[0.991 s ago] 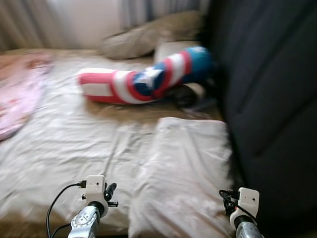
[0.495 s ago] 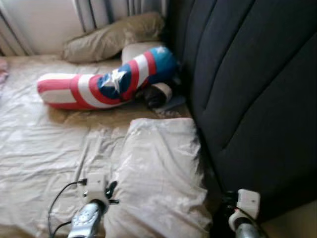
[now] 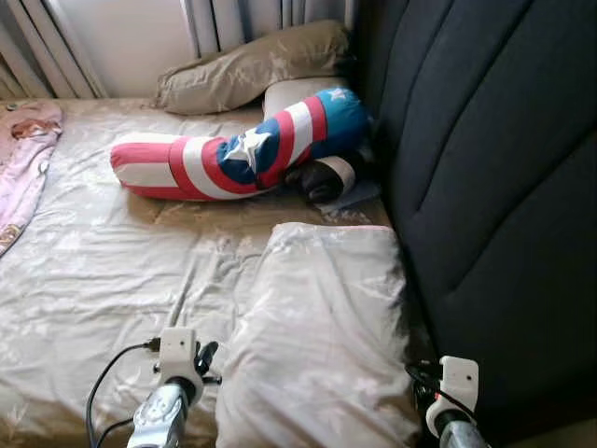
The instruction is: Clean up the room
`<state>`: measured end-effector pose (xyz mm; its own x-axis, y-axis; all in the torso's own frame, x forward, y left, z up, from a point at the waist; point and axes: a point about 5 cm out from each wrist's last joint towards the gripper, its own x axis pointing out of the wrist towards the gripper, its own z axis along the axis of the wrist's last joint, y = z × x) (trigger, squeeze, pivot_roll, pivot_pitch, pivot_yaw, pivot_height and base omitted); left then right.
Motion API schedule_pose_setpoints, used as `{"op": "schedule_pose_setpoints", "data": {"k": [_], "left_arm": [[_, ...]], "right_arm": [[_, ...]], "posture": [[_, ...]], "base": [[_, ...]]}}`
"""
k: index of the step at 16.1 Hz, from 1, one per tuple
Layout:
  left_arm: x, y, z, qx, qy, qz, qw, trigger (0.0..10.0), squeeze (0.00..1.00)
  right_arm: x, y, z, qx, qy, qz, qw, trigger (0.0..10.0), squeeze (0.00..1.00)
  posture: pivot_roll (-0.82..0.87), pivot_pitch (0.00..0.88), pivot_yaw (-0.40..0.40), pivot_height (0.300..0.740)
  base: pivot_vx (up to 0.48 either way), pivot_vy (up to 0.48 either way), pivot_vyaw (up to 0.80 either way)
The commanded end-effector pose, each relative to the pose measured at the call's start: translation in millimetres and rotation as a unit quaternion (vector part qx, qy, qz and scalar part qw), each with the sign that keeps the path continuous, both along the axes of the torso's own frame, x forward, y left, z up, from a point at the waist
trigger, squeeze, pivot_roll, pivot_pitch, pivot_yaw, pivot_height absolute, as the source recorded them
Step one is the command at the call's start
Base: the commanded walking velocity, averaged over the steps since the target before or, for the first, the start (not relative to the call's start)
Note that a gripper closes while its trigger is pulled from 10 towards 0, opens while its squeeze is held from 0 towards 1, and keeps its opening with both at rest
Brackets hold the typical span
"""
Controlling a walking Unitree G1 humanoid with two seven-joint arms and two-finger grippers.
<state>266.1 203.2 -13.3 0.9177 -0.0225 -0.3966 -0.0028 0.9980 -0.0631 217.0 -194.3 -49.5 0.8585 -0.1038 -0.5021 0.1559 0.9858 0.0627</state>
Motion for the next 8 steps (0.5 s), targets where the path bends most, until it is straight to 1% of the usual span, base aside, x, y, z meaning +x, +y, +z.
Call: {"op": "schedule_pose_setpoints", "data": {"k": [1,4,7,8], "left_arm": [[-5.9,5.1,-4.3,0.004,0.011,0.004,1.000,10.0,0.00],[-2.8,2.8,-1.6,0.002,0.004,0.000,1.000,10.0,0.00],[4.9,5.2,7.6,0.005,-0.020,-0.008,1.000,10.0,0.00],[5.3,5.5,8.1,0.005,-0.021,-0.009,1.000,10.0,0.00]], "right_arm": [[1.3,4.1,0.1,0.003,0.000,0.007,1.000,10.0,0.00],[1.4,1.5,-0.4,0.007,0.005,-0.003,1.000,10.0,0.00],[7.9,-0.2,2.6,0.001,0.006,-0.015,1.000,10.0,0.00],[8.3,-0.5,2.8,-0.001,0.006,-0.016,1.000,10.0,0.00]], "posture": [[-0.03,0.078,-0.029,0.740],[-0.03,0.082,-0.028,0.740],[-0.01,0.099,-0.010,0.740],[-0.01,0.099,-0.010,0.740]], "base": [[0.000,0.000,0.51],[0.000,0.000,0.00],[0.000,0.000,0.00],[0.000,0.000,0.00]]}}
